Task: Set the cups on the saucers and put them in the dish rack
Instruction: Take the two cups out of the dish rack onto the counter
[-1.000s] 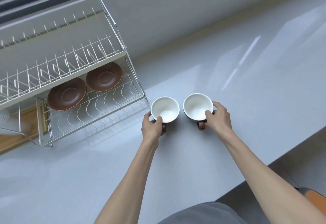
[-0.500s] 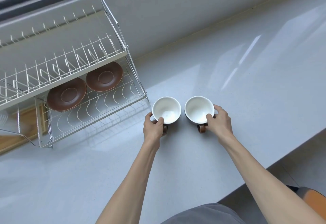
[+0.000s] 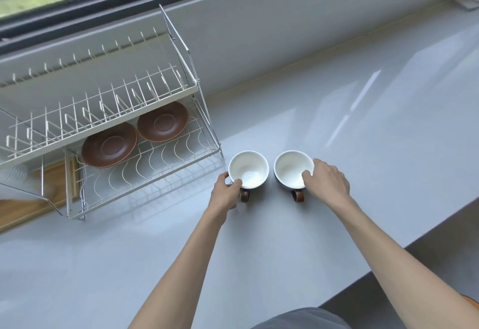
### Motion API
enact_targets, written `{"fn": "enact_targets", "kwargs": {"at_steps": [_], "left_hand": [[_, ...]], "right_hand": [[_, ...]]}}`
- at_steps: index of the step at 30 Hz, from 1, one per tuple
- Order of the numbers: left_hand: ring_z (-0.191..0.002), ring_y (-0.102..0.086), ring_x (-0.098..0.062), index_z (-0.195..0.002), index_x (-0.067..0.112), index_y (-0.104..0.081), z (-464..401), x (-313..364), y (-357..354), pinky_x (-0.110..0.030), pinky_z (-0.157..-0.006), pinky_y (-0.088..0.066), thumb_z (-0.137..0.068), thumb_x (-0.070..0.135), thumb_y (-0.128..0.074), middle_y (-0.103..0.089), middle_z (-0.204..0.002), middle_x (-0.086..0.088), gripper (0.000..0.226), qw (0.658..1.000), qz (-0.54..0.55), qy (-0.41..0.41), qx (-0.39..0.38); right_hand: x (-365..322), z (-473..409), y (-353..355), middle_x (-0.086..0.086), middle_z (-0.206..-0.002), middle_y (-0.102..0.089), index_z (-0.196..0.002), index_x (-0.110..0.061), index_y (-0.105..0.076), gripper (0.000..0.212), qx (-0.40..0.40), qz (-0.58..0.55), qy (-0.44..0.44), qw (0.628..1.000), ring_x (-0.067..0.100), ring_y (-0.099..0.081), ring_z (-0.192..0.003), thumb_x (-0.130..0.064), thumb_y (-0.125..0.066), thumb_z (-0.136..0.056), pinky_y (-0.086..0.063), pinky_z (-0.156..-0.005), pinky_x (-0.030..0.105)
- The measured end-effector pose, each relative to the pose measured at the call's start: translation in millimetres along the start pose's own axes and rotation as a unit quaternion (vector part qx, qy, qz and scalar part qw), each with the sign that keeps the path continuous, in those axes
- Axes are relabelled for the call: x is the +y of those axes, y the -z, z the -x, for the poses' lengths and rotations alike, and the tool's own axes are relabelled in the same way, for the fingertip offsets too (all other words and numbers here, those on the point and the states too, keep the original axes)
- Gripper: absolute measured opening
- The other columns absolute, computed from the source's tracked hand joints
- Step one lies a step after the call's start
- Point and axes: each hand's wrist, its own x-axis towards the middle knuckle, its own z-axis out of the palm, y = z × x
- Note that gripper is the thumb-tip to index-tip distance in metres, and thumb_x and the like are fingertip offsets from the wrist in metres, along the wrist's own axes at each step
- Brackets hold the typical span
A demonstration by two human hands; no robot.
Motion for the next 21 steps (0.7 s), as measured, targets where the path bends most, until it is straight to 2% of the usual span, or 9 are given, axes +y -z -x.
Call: {"fn": "enact_targets", "kwargs": {"at_steps": [2,5,9,11,12,13,15,18,21], "left_hand": [[-0.110,-0.065,-0.027,-0.145,0.026,-0.046,3,4,14,-0.040,-0.091,-0.052,-0.097,0.029,-0.053,-0.064,-0.117,-0.005,0.048,0.998,-0.054,-0.005,-0.022],[-0.116,-0.063,-0.028,-0.144,0.026,-0.049,7,10,39,-0.040,-0.093,-0.051,-0.098,0.034,-0.053,-0.062,-0.125,-0.004,0.047,0.990,-0.139,-0.029,-0.024],[-0.098,-0.059,-0.025,-0.142,0.024,-0.051,15,22,79,-0.034,-0.081,-0.047,-0.099,0.035,-0.052,-0.064,-0.118,-0.003,0.044,0.971,-0.230,-0.065,-0.020],[-0.105,-0.061,-0.029,-0.143,0.023,-0.051,20,30,102,-0.035,-0.087,-0.048,-0.101,0.037,-0.052,-0.065,-0.124,-0.007,0.045,0.963,-0.257,-0.076,-0.011],[-0.115,-0.061,-0.031,-0.145,0.023,-0.050,24,34,114,-0.035,-0.095,-0.047,-0.101,0.038,-0.053,-0.064,-0.131,-0.009,0.046,0.957,-0.279,-0.083,-0.002],[-0.126,-0.058,-0.030,-0.147,0.023,-0.048,27,37,125,-0.033,-0.102,-0.043,-0.101,0.039,-0.052,-0.061,-0.139,-0.010,0.048,0.946,-0.312,-0.091,0.009],[-0.134,-0.054,-0.028,-0.149,0.026,-0.046,36,43,148,-0.031,-0.106,-0.040,-0.102,0.041,-0.050,-0.057,-0.146,-0.009,0.050,0.915,-0.388,-0.104,0.031],[-0.134,-0.053,-0.028,-0.151,0.030,-0.042,46,47,177,-0.038,-0.110,-0.041,-0.102,0.045,-0.046,-0.055,-0.150,-0.006,0.052,0.877,-0.464,-0.111,0.055],[-0.135,-0.052,-0.031,-0.152,0.030,-0.039,48,48,194,-0.042,-0.107,-0.043,-0.102,0.047,-0.043,-0.052,-0.152,-0.007,0.053,0.832,-0.539,-0.095,0.095]], "right_hand": [[-8,4,5,0.016,-0.103,-0.062,-0.096,-0.007,-0.049,0.015,0.045,0.062,0.040,0.996,0.036,-0.052,-0.085,-0.018,-0.045,-0.088,-0.037,-0.070,0.035],[-25,10,10,0.016,-0.111,-0.064,-0.118,-0.010,-0.055,0.032,0.081,0.108,0.105,0.985,0.039,-0.060,-0.097,-0.018,-0.044,-0.090,-0.036,-0.072,0.037],[-59,18,16,0.015,-0.118,-0.064,-0.125,-0.013,-0.055,0.038,0.028,0.120,0.169,0.978,0.039,-0.059,-0.107,-0.025,-0.045,-0.090,-0.041,-0.080,0.039],[-79,22,16,0.012,-0.124,-0.063,-0.128,-0.016,-0.054,0.041,-0.020,0.139,0.208,0.968,0.036,-0.056,-0.114,-0.032,-0.046,-0.091,-0.041,-0.086,0.039],[-90,24,15,0.010,-0.127,-0.061,-0.131,-0.020,-0.052,0.043,-0.044,0.153,0.226,0.961,0.034,-0.055,-0.118,-0.036,-0.046,-0.092,-0.041,-0.089,0.039],[-102,26,14,0.008,-0.130,-0.060,-0.134,-0.023,-0.050,0.045,-0.063,0.168,0.242,0.953,0.032,-0.052,-0.122,-0.038,-0.046,-0.092,-0.041,-0.091,0.039],[-126,30,11,0.005,-0.136,-0.056,-0.139,-0.028,-0.046,0.048,-0.086,0.190,0.274,0.939,0.029,-0.049,-0.128,-0.041,-0.045,-0.093,-0.040,-0.096,0.039],[-160,38,4,0.006,-0.138,-0.055,-0.139,-0.029,-0.045,0.047,-0.092,0.212,0.317,0.920,0.028,-0.049,-0.128,-0.043,-0.044,-0.094,-0.041,-0.097,0.039],[-189,44,-5,0.011,-0.129,-0.060,-0.133,-0.024,-0.050,0.042,-0.057,0.225,0.354,0.906,0.032,-0.056,-0.119,-0.040,-0.045,-0.094,-0.045,-0.091,0.039]]}}
